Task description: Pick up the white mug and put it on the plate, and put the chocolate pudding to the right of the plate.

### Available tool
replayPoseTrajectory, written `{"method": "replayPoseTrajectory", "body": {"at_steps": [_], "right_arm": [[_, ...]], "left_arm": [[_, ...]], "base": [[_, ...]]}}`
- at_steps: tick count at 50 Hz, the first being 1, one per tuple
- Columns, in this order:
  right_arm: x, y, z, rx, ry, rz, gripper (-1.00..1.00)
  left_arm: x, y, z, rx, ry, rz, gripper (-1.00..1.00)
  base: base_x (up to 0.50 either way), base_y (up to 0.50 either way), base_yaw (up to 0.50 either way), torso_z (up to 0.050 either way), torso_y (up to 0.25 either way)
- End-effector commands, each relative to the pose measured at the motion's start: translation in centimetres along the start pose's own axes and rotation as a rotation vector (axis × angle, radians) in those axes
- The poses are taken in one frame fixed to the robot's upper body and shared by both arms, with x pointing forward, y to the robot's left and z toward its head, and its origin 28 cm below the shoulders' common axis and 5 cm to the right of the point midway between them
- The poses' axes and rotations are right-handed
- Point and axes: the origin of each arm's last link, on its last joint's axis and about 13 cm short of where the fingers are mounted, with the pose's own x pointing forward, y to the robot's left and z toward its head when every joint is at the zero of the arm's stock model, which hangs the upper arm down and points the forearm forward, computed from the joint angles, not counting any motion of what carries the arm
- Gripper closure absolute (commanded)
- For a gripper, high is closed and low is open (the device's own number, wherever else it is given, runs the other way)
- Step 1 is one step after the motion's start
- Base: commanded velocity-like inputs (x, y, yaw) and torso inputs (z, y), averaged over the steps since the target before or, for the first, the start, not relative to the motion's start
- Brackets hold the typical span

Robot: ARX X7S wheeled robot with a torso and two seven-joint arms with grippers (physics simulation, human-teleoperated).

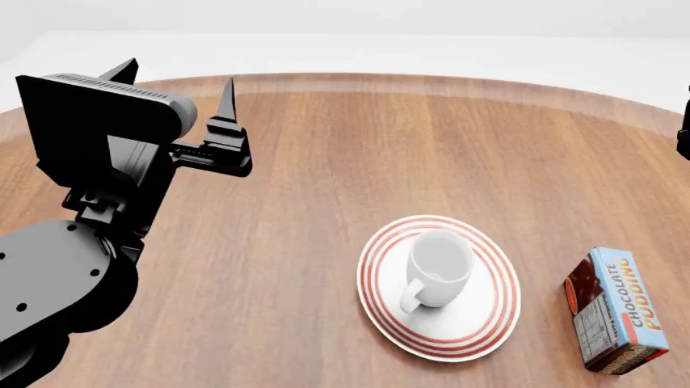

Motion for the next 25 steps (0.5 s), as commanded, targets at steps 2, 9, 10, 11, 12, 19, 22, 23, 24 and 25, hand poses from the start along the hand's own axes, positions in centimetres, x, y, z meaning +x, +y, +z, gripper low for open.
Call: {"method": "replayPoseTrajectory", "body": {"at_steps": [2,9,10,11,12,19,22,23,24,25], "right_arm": [[-2.5,1.8,1.7,-0.060,-0.209,0.008,-1.00],[-4.4,4.0,2.7,-0.071,-0.367,0.033,-1.00],[-4.8,4.5,2.9,-0.074,-0.400,0.045,-1.00],[-5.1,4.9,2.9,-0.066,-0.422,0.051,-1.00],[-5.3,5.1,2.9,-0.072,-0.428,0.049,-1.00],[-6.7,7.6,1.9,-0.057,-0.516,0.115,-1.00],[-7.5,8.4,2.0,-0.043,-0.556,0.138,-1.00],[-7.6,8.5,2.0,-0.041,-0.560,0.141,-1.00],[-7.8,8.7,1.9,-0.047,-0.566,0.138,-1.00],[-8.0,8.9,1.9,-0.044,-0.575,0.145,-1.00]], "left_arm": [[-0.1,-0.3,0.5,0.008,-0.040,-0.008,-1.00],[-0.3,-0.1,0.5,0.024,-0.050,0.031,-1.00],[-0.4,0.0,0.6,0.028,-0.056,0.053,-1.00],[-0.5,0.0,0.6,0.028,-0.060,0.061,-1.00],[-0.6,0.1,0.6,0.028,-0.061,0.065,-1.00],[-1.4,0.2,1.1,0.033,-0.088,0.127,-1.00],[-1.7,0.2,1.2,0.021,-0.105,0.158,-1.00],[-1.7,0.2,1.2,0.020,-0.108,0.158,-1.00],[-1.8,0.2,1.3,0.015,-0.113,0.168,-1.00],[-1.9,0.2,1.3,0.017,-0.113,0.173,-1.00]], "base": [[0.00,0.00,0.00,0.000,0.000],[0.00,0.00,0.00,0.000,0.000],[0.00,0.00,0.00,0.000,0.000],[0.00,0.00,0.00,0.000,0.000],[0.00,0.00,0.00,0.000,0.000],[0.00,0.00,0.00,0.000,0.000],[0.00,0.00,0.00,0.000,0.000],[0.00,0.00,0.00,0.000,0.000],[0.00,0.00,0.00,0.000,0.000],[0.00,0.00,0.00,0.000,0.000]]}}
